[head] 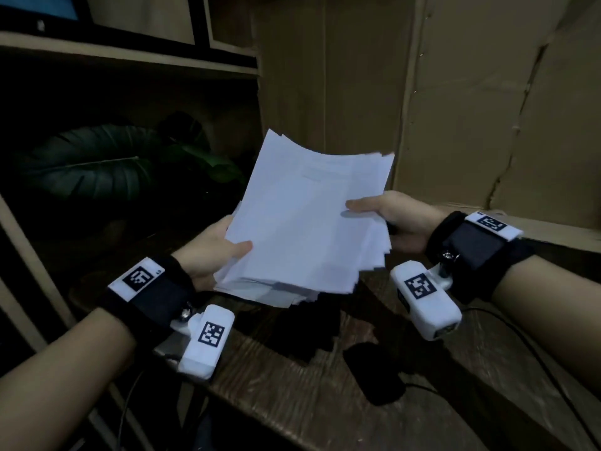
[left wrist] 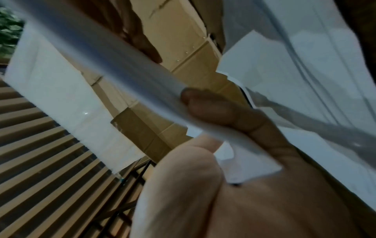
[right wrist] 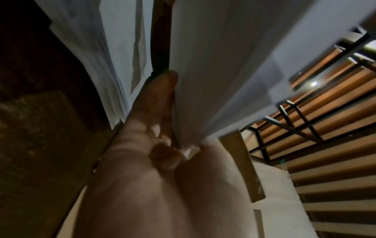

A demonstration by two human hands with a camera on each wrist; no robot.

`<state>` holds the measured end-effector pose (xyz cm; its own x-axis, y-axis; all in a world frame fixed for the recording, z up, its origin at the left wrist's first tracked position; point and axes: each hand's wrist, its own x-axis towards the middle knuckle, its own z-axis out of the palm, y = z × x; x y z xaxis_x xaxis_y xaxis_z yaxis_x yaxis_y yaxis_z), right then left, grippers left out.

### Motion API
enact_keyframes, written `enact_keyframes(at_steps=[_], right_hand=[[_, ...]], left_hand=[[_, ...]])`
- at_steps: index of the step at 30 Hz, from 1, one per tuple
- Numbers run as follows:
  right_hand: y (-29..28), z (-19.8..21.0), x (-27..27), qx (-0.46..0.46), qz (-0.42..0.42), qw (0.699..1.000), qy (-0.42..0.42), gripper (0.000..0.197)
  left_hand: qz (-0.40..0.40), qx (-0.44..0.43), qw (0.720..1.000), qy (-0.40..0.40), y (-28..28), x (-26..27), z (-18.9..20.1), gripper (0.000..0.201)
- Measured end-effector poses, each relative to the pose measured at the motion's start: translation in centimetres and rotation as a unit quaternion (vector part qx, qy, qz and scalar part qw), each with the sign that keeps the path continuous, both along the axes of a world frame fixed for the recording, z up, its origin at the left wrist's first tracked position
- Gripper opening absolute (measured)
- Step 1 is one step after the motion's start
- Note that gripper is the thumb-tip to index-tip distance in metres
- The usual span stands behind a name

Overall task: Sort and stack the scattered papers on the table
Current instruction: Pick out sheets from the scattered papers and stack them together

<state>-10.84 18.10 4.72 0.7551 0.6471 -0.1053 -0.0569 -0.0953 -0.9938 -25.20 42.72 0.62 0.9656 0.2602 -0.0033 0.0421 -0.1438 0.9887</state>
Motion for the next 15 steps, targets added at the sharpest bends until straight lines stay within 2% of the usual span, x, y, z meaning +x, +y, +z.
enact_keyframes(at_steps=[2, 4, 7, 12, 15], right_hand=[[0.2, -0.3, -0.4, 0.029, 0.028, 0.997, 0.065, 0.038], [0.0, -0.6, -0.6, 0.024, 0.039, 0.995, 0.093, 0.035], [-0.6, -1.5, -0.4, 0.004, 0.008, 0.994, 0.105, 0.036], [-1.8, -3.1, 0.2, -0.023, -0.027, 0.992, 0.125, 0.034], [-2.2, -3.8, 0.5, -0.05, -0.043, 0.989, 0.132, 0.033]], left_hand=[[0.034, 0.029, 0.998, 0.037, 1.2, 0.9, -0.6, 0.033], [0.064, 0.09, 0.991, 0.08, 3.0, 2.0, -1.2, 0.031], [0.099, 0.174, 0.972, 0.125, 5.2, 3.2, -1.4, 0.028], [0.116, 0.213, 0.954, 0.178, 7.2, 4.5, -1.6, 0.027], [0.129, 0.282, 0.929, 0.203, 7.9, 5.0, -1.5, 0.038]])
